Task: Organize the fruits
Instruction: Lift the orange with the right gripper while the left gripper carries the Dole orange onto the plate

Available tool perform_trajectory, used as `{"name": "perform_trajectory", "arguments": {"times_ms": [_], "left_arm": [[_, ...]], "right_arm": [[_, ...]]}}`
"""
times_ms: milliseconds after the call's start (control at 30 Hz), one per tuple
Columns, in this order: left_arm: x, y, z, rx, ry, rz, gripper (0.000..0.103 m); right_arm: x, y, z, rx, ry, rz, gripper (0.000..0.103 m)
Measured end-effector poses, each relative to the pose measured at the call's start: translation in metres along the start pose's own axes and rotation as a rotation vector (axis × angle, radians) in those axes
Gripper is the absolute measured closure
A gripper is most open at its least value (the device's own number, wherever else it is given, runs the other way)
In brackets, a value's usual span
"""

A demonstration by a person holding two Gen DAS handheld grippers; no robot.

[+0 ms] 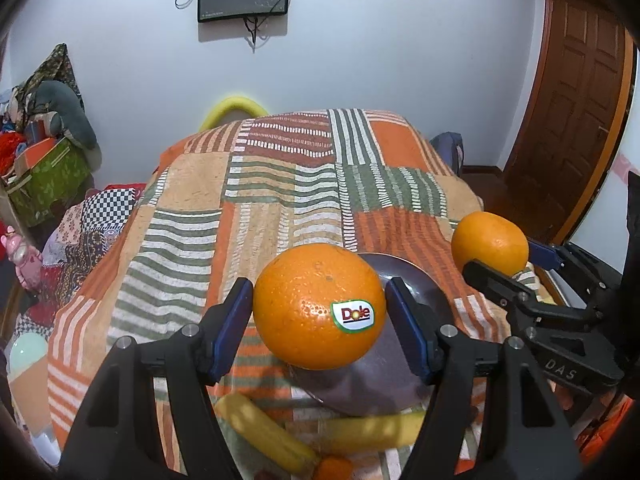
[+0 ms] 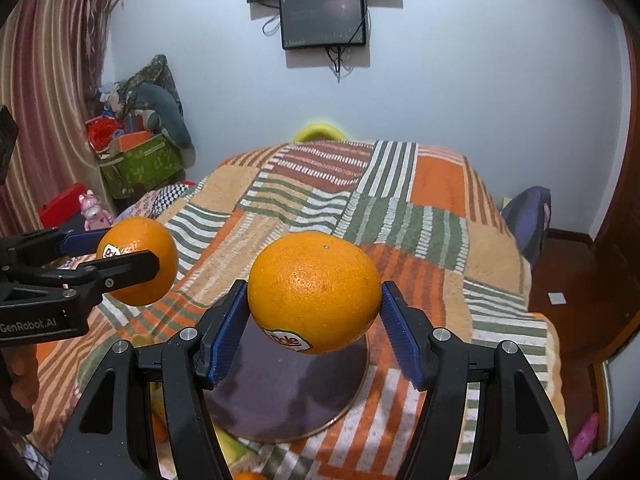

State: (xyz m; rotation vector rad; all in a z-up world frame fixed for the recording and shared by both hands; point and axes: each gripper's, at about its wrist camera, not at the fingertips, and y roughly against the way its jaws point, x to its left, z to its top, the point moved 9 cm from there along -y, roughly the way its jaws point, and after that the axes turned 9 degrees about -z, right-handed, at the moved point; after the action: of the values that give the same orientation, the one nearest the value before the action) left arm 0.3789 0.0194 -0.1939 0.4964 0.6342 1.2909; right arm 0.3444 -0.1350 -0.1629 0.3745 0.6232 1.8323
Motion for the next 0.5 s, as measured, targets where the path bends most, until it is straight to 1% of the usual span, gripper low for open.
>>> {"name": "perform_trajectory", "arguments": {"times_ms": [200, 400, 500], "left_arm": [[0.007, -0.038, -0.003, 0.068, 0.005, -0.011, 0.035], [0.014, -0.073, -0.014, 0.148, -0.004, -0.011, 0.035], [0.017, -0.090, -0.020, 0.201, 0.003, -0.044, 0.035]], "right_arm": [[0.007, -0.029, -0.009, 0.059, 0.043, 0.004, 0.041], [0.014, -0.058, -0.021, 0.133, 0.067, 0.015, 0.041], [0.017, -0.071, -0.028, 0.172, 0.081, 0.040, 0.041]]}}
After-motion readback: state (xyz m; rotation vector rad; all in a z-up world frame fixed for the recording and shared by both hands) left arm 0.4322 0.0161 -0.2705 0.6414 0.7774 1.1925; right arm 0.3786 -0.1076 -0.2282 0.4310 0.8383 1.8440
